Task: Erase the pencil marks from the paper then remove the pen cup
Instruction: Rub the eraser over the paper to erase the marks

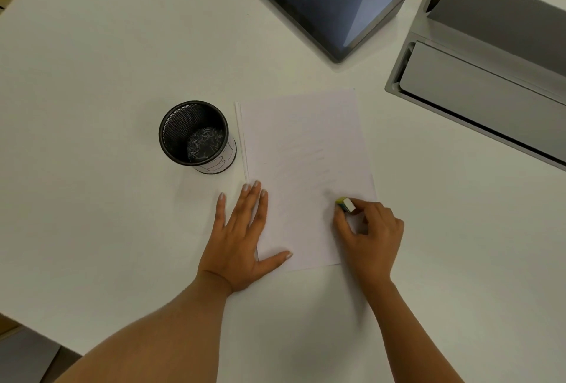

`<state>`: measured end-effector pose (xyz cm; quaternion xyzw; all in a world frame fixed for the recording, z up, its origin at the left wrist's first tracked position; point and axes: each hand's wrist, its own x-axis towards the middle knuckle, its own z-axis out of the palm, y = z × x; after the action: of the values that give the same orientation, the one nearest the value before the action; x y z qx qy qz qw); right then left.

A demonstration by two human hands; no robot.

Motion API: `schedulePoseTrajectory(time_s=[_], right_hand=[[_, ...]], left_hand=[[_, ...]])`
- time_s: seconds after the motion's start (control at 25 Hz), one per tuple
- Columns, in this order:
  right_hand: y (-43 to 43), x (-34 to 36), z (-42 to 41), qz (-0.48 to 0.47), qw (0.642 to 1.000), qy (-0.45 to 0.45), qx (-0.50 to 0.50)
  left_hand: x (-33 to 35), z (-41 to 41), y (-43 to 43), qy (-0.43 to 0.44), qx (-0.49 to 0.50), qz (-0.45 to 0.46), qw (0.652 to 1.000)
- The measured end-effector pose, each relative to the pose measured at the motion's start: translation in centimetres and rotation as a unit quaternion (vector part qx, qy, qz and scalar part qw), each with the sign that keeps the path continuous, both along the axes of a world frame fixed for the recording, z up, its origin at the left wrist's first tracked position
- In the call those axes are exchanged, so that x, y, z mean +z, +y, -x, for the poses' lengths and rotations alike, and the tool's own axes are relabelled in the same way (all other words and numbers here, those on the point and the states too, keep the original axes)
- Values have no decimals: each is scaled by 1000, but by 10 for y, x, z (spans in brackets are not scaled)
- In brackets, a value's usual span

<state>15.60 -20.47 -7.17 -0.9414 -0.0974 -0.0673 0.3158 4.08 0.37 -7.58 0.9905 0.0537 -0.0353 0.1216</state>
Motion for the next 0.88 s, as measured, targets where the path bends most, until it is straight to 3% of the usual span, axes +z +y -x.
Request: schedulePoseTrajectory(time_s=[0.16, 0.48, 0.56, 0.72, 0.8, 0.88], right_hand=[[4, 2, 5, 41, 998, -39, 18], [26, 6, 43, 39, 969, -68, 234], [23, 5, 26, 72, 974, -101, 192], [9, 8, -25, 108, 988, -107, -35], [21, 11, -6, 91, 990, -109, -4], [39, 11, 35, 74, 984, -98, 131]], left_hand=[[-1, 1, 1, 3, -20, 0, 1000], [0, 1, 1, 6, -24, 17, 1000], [0, 1, 1, 7, -18, 20, 1000], [2, 0, 0, 11, -16, 22, 1000], [2, 0, 1, 9, -15, 25, 1000], [1, 0, 1, -1, -19, 26, 999]])
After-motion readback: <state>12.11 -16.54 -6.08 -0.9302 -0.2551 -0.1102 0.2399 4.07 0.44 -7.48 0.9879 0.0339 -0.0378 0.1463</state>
